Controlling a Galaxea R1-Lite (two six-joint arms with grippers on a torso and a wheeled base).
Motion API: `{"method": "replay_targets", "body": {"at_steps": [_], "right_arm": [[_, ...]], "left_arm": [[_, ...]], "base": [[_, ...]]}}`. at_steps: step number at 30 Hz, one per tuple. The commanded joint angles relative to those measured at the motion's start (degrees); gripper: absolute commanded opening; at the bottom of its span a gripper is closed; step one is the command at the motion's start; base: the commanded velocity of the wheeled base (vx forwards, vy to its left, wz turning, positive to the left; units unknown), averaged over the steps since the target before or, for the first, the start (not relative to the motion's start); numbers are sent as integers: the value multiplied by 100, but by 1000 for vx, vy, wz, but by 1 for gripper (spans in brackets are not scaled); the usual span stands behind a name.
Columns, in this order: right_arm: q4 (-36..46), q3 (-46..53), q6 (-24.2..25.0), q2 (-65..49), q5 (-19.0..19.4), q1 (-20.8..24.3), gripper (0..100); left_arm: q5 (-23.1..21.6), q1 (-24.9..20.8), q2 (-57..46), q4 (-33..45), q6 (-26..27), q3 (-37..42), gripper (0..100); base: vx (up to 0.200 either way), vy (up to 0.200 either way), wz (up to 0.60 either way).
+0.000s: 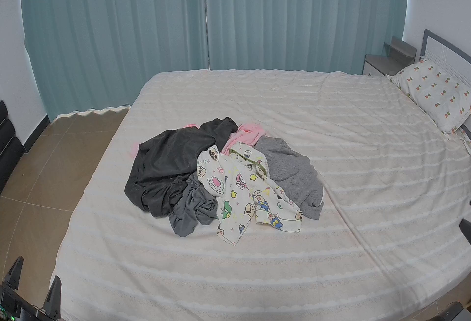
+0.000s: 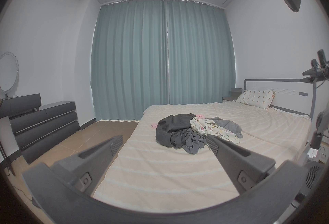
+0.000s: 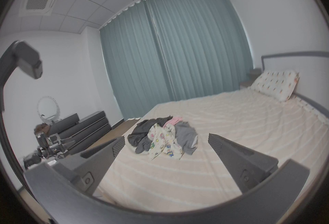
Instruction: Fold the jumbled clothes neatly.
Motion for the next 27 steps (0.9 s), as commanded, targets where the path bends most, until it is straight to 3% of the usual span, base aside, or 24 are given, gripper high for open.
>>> {"method": "replay_targets", "body": {"at_steps": [1, 4, 7, 13, 19, 27], "right_arm": [[-1519, -594, 1120, 4857, 693, 1025, 100], [-2574, -805, 1551, 6123, 482, 1192, 100], [-2917, -1016, 1815, 6808, 386, 1324, 100], [-3005, -1613, 1955, 7863, 254, 1411, 100], [-3014, -2369, 2113, 8874, -273, 1455, 100], [-3506, -2914, 2351, 10008, -660, 1534, 100]], "left_arm": [[2, 2, -55, 1, 4, 101, 100], [2, 2, -55, 1, 4, 101, 100], [2, 2, -46, 1, 4, 101, 100], [2, 2, -46, 1, 4, 101, 100], [2, 2, -55, 1, 4, 101, 100], [2, 2, -55, 1, 4, 101, 100]], "base": [[0, 0, 0], [0, 0, 0], [0, 0, 0], [0, 0, 0], [0, 0, 0], [0, 0, 0]]}}
